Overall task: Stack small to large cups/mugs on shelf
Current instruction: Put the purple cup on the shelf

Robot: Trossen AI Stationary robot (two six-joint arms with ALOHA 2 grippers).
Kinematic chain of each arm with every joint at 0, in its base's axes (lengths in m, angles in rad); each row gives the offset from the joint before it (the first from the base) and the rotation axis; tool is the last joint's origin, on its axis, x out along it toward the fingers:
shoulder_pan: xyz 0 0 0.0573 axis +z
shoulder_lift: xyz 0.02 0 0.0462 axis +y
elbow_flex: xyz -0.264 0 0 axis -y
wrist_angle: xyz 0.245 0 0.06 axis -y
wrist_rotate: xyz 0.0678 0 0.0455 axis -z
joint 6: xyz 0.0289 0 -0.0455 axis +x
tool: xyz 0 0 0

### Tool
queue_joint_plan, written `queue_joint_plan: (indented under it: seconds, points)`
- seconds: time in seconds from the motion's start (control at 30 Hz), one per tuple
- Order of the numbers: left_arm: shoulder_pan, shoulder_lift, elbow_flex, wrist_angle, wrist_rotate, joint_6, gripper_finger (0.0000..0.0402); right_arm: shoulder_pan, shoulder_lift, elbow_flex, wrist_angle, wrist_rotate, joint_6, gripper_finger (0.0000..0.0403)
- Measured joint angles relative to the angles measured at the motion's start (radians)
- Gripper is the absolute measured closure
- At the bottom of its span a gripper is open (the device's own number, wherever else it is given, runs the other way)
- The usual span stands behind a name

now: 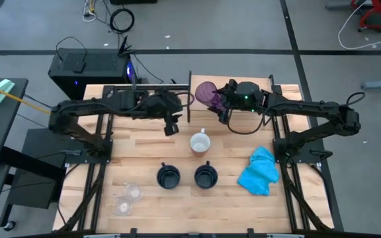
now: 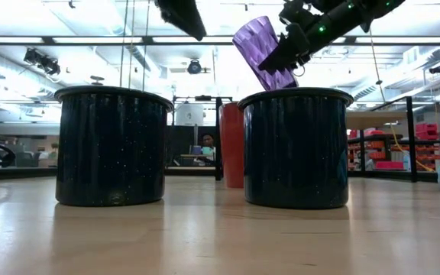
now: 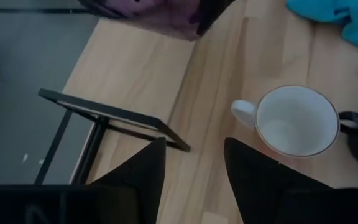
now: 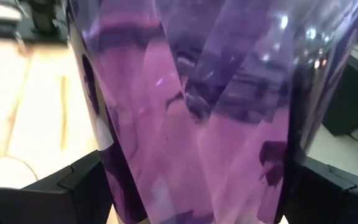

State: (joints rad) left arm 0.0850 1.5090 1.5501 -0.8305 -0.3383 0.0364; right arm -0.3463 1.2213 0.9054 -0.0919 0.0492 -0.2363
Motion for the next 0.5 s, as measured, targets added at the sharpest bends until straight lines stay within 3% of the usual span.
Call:
queue_joint_plan:
  seconds: [0.3, 0.5]
  points:
    - [-0.012, -0.174, -0.281, 0.263, 0.033, -0.005, 0.0247, -0.041, 0.002, -0.001, 0.120, -0.126, 0.022, 0.0043]
    - [-0.015, -0.239, -0.493, 0.596, 0.079, 0.002, 0.0258, -0.065, 0.003, -0.079, 0.288, -0.173, 0.054, 0.0044]
